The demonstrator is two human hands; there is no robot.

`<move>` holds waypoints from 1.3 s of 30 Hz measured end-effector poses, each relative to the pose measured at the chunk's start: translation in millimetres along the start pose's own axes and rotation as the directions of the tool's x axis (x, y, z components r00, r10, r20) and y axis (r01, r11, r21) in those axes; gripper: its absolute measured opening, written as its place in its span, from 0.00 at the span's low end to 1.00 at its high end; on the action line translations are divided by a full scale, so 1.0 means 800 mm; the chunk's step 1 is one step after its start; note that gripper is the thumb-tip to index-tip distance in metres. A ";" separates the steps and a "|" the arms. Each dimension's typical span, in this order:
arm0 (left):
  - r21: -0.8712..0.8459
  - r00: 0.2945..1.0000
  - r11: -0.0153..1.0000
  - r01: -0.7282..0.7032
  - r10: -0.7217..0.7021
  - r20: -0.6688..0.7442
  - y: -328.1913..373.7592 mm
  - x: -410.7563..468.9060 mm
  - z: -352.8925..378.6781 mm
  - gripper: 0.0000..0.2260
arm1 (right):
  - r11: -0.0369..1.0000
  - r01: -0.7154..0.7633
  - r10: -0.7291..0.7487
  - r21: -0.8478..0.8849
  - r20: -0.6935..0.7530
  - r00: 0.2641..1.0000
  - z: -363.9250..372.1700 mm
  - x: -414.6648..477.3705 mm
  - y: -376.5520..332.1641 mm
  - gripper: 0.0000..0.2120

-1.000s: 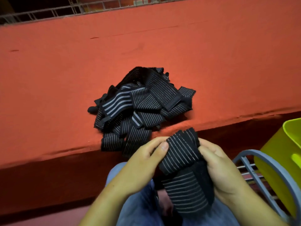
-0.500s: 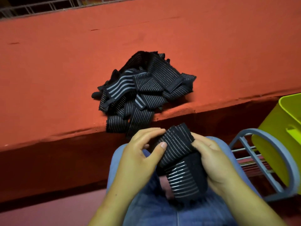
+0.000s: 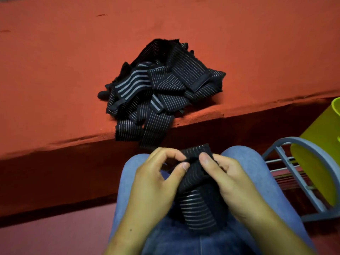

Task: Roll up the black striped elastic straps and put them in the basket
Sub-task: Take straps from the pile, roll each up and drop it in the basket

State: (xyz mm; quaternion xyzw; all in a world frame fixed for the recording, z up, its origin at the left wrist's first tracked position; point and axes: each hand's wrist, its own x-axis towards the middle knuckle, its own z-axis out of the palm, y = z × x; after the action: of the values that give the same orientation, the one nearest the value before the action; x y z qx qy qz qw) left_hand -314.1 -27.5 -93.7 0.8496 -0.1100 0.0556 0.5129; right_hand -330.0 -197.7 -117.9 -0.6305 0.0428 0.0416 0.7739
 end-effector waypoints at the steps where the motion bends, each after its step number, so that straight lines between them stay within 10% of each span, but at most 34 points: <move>1: -0.023 1.000 1.000 -0.002 0.003 0.013 0.001 -0.001 -0.001 0.06 | 1.000 -0.012 0.013 0.011 -0.047 0.999 0.001 0.003 0.001 0.15; 9: -0.180 0.998 0.983 -0.045 0.035 -0.057 -0.003 -0.007 -0.017 0.08 | 0.968 -0.050 0.131 0.247 -0.322 0.938 -0.021 0.021 0.000 0.17; 20: -0.220 0.914 0.968 -0.118 0.019 -0.405 -0.018 0.008 -0.049 0.12 | 0.940 0.026 0.076 0.341 -0.284 0.956 -0.051 0.015 -0.022 0.13; 35: -0.161 0.958 0.986 0.032 0.016 0.287 0.003 -0.001 0.013 0.22 | 0.847 0.192 -0.232 0.495 0.020 0.973 -0.027 -0.004 -0.047 0.05; 39: -0.168 0.964 0.986 0.005 0.040 0.264 0.010 -0.001 0.020 0.14 | 0.852 0.212 -0.252 0.479 0.020 0.967 -0.023 -0.006 -0.049 0.05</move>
State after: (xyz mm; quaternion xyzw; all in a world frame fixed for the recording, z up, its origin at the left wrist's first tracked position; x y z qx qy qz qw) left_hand -317.4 -44.7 -94.8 0.8022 -0.1900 -0.0642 0.5624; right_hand -330.5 -223.3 -82.7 -0.4206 -0.0567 -0.0378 0.9047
